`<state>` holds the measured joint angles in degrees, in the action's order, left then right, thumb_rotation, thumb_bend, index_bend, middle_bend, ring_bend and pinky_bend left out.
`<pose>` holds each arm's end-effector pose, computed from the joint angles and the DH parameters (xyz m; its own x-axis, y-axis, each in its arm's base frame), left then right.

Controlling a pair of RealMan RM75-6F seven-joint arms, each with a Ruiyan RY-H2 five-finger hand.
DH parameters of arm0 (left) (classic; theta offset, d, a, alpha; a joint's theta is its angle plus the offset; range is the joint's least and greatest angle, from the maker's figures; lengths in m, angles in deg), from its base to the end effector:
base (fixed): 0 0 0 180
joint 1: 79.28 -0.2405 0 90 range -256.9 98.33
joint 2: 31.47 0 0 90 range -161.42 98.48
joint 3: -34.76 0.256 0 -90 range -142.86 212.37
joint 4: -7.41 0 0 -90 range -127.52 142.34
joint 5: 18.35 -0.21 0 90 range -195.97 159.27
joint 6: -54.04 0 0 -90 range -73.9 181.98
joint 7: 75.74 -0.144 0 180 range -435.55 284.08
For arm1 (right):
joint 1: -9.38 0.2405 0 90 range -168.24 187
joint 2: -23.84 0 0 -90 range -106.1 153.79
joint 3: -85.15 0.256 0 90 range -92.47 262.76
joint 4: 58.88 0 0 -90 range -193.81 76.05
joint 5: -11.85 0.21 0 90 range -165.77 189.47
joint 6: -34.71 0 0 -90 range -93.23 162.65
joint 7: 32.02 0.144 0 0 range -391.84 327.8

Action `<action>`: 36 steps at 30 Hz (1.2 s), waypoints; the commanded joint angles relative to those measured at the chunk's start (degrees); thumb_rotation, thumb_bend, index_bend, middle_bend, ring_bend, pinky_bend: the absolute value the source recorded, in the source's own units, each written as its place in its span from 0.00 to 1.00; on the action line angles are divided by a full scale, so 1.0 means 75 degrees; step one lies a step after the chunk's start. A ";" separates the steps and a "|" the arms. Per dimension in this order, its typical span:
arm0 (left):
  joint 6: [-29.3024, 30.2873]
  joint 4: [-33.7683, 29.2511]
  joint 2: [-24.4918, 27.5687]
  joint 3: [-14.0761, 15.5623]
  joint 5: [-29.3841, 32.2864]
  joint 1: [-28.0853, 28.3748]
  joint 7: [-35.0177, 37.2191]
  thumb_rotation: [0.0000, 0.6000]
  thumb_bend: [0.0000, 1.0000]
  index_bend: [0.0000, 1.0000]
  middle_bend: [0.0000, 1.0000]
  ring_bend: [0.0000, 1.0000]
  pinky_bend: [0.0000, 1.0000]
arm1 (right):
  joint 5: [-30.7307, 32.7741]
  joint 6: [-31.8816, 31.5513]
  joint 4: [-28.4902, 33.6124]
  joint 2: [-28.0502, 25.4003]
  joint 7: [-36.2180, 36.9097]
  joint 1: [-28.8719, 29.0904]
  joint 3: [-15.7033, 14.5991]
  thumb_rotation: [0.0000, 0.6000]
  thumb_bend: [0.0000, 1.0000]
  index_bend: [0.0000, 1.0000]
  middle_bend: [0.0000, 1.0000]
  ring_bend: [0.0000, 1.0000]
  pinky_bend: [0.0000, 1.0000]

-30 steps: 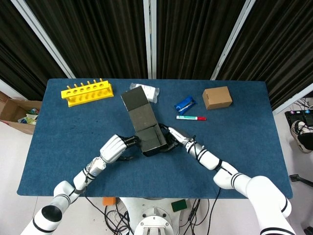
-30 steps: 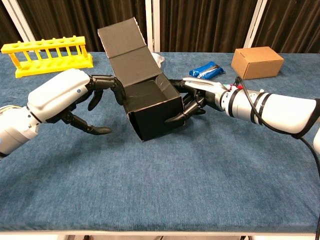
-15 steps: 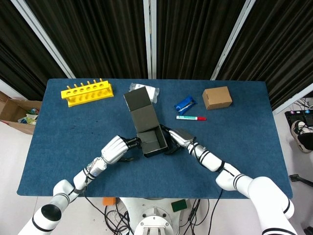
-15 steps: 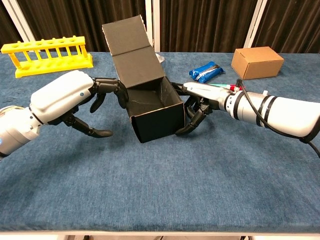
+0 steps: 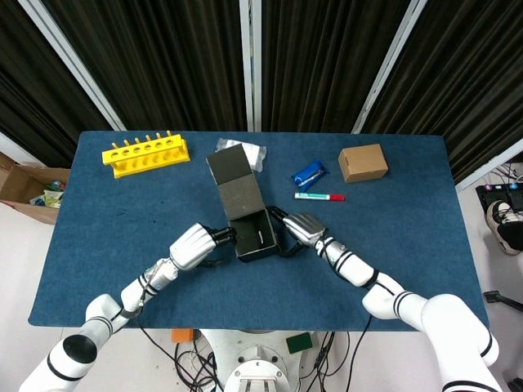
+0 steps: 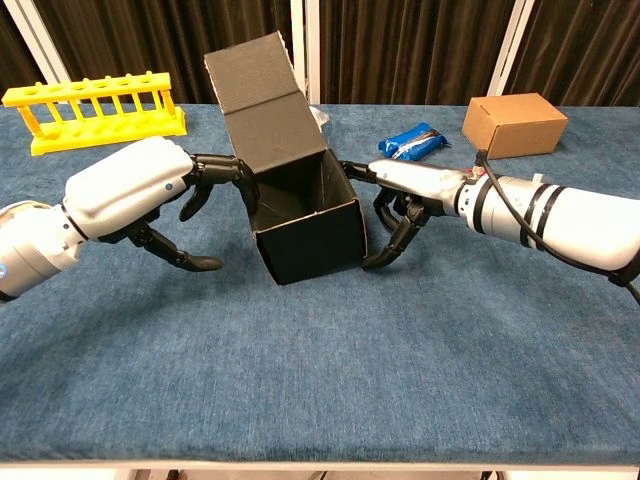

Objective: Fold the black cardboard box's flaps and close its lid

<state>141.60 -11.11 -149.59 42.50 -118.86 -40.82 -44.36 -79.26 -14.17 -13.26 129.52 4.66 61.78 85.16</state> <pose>-0.1920 0.3154 -0.0714 0.3233 0.0376 0.9456 0.6154 -0.7674 -0.1798 -0.1526 -0.3760 -0.0969 0.2897 -0.5068 0.8119 -0.8640 -0.5035 -0.0061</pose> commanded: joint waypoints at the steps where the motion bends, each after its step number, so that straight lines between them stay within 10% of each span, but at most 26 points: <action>1: -0.0072 -0.0130 0.0116 0.0034 -0.0039 0.0066 -0.0173 1.00 0.10 0.38 0.32 0.71 0.91 | 0.0122 0.0074 0.0268 -0.0164 -0.0287 -0.0043 0.0056 1.00 0.00 0.00 0.04 0.69 0.99; 25: -0.1317 -0.1921 0.1104 0.0088 -0.0240 0.0791 -0.2251 1.00 0.19 0.37 0.30 0.71 0.91 | 0.0510 -0.0038 0.1157 -0.0684 -0.1548 -0.0369 0.0282 1.00 0.01 0.00 0.07 0.68 0.99; 36: -0.1259 -0.2195 0.1268 0.0086 -0.0417 0.0937 -0.2509 1.00 0.42 0.56 0.51 0.72 0.91 | 0.0430 -0.0167 0.1110 -0.0639 -0.1042 -0.0386 0.0329 1.00 0.03 0.00 0.09 0.68 0.99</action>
<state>132.04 -27.68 -140.07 43.16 -121.88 -33.89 -63.18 -75.91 -15.31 -4.85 124.66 -3.47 58.87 87.61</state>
